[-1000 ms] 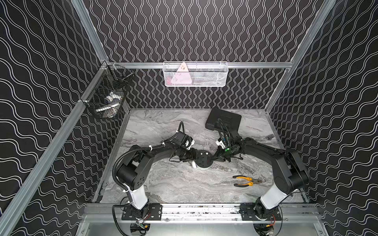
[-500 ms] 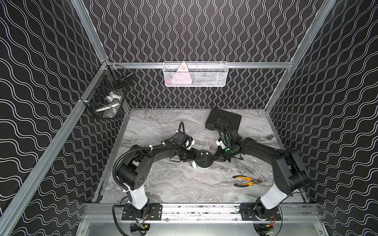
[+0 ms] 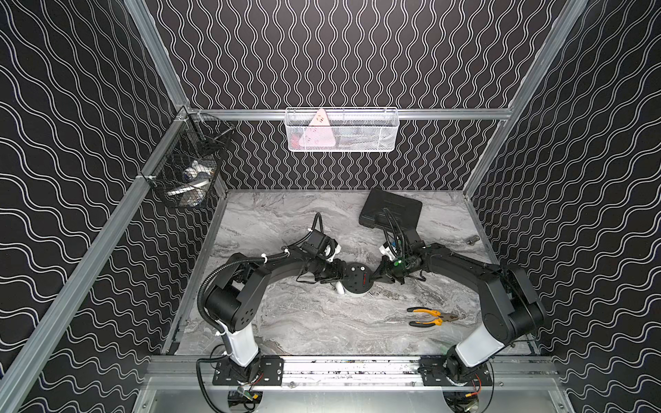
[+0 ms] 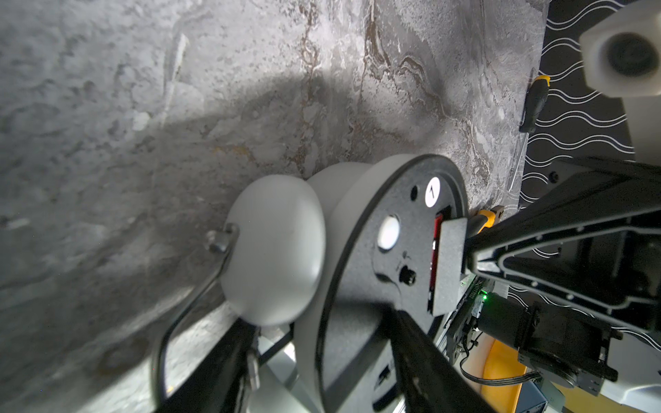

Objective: Insert the battery into the alarm
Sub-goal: Install the cover on the alarm.

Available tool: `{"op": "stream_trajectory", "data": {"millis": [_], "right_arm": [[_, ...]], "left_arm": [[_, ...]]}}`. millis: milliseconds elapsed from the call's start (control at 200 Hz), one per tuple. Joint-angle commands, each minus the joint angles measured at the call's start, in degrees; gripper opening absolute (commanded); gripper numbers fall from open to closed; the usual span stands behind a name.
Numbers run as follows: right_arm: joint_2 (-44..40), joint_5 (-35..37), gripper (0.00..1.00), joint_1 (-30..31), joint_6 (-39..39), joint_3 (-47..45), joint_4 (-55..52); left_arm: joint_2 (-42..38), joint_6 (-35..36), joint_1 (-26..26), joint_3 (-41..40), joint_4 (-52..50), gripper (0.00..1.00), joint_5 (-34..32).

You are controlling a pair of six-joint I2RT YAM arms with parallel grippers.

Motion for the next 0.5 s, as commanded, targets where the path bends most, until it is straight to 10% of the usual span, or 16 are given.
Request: {"op": "stream_trajectory", "data": {"millis": [0,495], "right_arm": [[0.21,1.15,0.0,0.01,-0.33,0.88,-0.01],[1.88,-0.09,0.0,0.02,-1.76,2.07,-1.65]], "left_arm": [[0.64,1.57,-0.09,-0.1,-7.54,0.61,-7.95],[0.82,1.93,-0.17,-0.24,-7.45,0.61,-7.77]]}}
